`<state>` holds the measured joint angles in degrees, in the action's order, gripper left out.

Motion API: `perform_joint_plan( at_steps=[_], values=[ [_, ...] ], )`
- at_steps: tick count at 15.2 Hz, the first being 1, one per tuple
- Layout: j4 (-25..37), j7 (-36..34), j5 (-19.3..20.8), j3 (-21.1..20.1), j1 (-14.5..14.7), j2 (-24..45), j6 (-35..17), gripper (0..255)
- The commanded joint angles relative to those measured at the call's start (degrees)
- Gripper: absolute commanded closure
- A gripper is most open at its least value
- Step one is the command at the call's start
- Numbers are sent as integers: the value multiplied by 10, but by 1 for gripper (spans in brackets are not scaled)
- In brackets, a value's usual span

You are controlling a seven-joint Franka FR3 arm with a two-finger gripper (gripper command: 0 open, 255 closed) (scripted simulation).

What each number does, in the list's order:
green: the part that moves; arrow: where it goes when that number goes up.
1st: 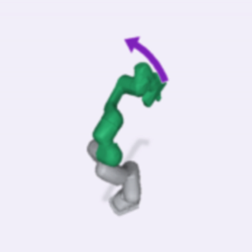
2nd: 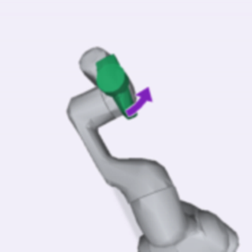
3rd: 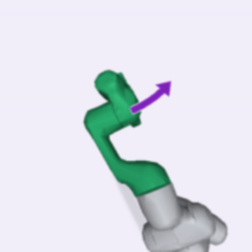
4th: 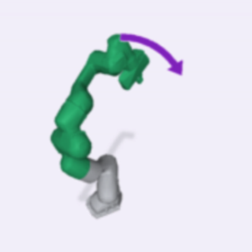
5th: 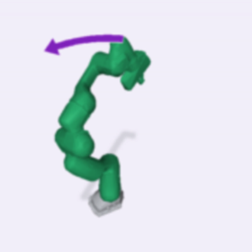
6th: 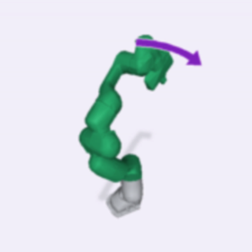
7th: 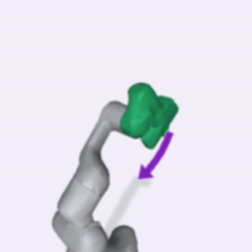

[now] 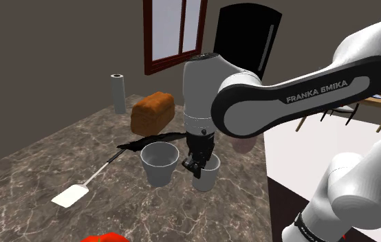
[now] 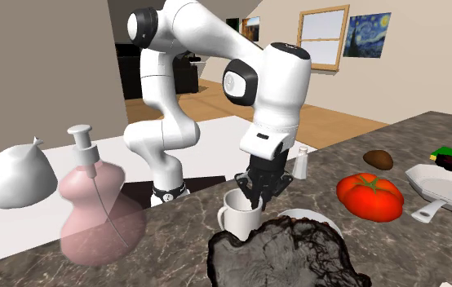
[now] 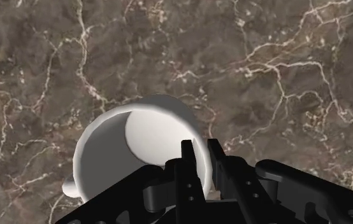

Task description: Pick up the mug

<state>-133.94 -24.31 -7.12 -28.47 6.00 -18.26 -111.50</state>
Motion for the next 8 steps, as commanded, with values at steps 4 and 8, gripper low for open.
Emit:
perform_joint_plan(
  at_steps=[4, 8],
  values=[
    [17, 3, -1, 4, 0, -8, 25, 255],
    [41, 6, -1, 9, 0, -17, 57, 255]
  ],
)
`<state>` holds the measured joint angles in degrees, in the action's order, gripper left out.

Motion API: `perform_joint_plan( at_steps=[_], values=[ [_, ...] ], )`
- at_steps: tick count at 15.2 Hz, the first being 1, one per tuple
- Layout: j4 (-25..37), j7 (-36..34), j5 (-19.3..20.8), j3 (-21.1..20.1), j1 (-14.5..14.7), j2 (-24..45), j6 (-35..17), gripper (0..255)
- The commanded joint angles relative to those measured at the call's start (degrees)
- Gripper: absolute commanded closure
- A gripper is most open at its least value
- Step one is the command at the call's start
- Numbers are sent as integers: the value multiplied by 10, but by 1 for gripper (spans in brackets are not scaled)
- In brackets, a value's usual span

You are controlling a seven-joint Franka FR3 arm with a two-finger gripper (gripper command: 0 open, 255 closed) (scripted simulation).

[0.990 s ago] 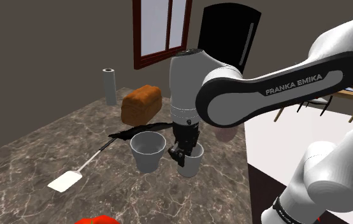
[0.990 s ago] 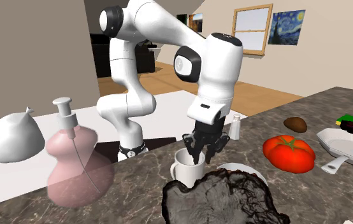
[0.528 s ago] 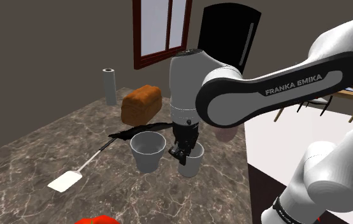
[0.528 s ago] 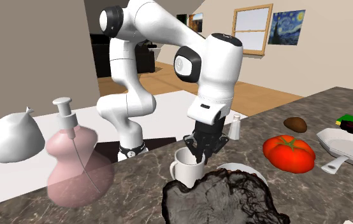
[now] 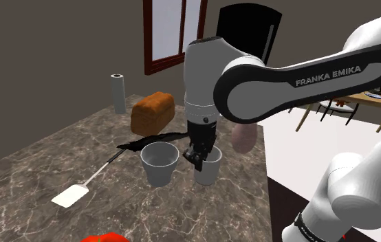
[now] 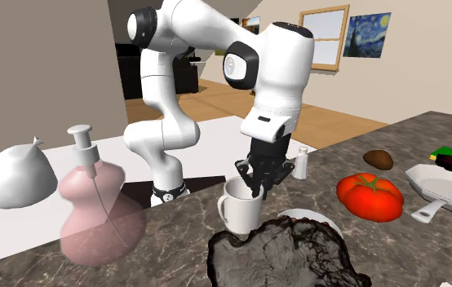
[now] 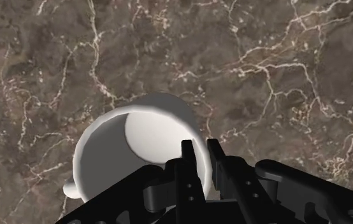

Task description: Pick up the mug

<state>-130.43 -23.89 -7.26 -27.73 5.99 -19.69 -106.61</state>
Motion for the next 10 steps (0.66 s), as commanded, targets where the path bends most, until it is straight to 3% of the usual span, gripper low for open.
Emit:
perform_joint_plan(
  at_steps=[1, 10],
  values=[
    [12, 2, 0, 3, -1, -4, 16, 255],
    [60, 5, 1, 10, -2, -12, 72, 255]
  ],
)
